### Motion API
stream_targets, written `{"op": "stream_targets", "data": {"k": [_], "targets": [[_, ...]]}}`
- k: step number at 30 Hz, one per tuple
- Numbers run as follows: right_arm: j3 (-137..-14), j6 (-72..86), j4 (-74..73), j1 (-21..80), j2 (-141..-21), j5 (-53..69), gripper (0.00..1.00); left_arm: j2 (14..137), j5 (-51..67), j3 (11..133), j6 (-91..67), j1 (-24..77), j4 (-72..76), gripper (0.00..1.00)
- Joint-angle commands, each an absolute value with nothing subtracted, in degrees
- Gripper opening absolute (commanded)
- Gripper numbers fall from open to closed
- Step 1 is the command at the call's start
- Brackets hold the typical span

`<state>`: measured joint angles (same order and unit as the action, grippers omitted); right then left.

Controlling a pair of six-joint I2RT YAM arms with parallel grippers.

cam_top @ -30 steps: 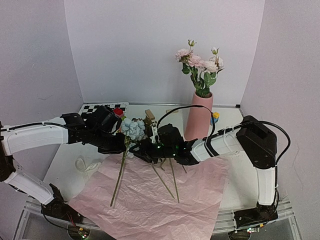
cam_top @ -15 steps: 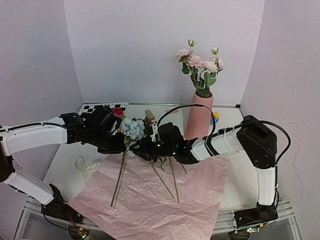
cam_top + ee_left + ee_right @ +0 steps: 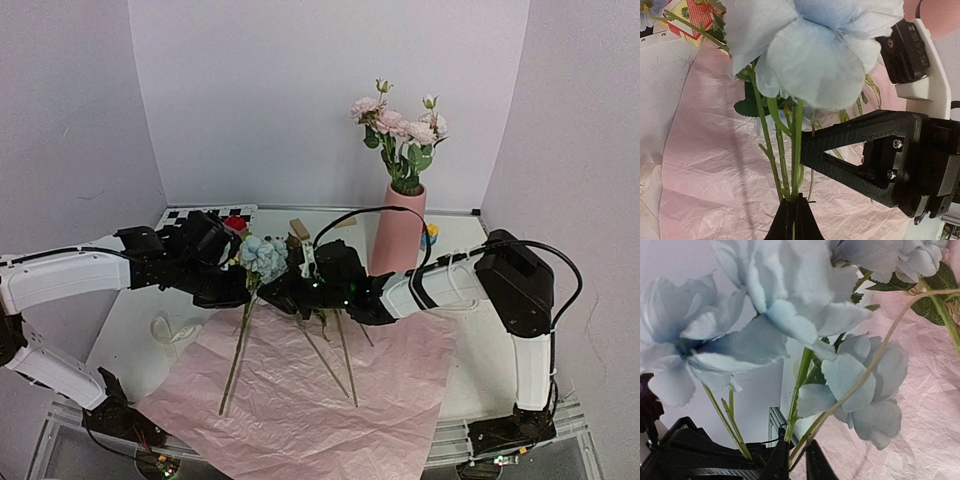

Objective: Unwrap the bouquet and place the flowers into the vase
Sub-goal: Adjust the fake flower with the wrapping paper.

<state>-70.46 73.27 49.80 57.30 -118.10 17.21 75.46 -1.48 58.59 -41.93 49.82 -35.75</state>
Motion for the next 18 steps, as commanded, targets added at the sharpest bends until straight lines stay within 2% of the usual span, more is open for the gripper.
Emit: {"op": "stream_targets", "data": {"k": [1,18], "targets": [[-70.28,73.29,53.00,57.56,-116.19,17.29,0.00,73.35,-1.91,58.34,-41.79,49.76,-35.16,0.01],[-61.07,68.70,52.45,53.85,-106.69,13.78,0.00,74.59,-7.49,52.64,-42.62,49.68,-35.82,0.01]]}}
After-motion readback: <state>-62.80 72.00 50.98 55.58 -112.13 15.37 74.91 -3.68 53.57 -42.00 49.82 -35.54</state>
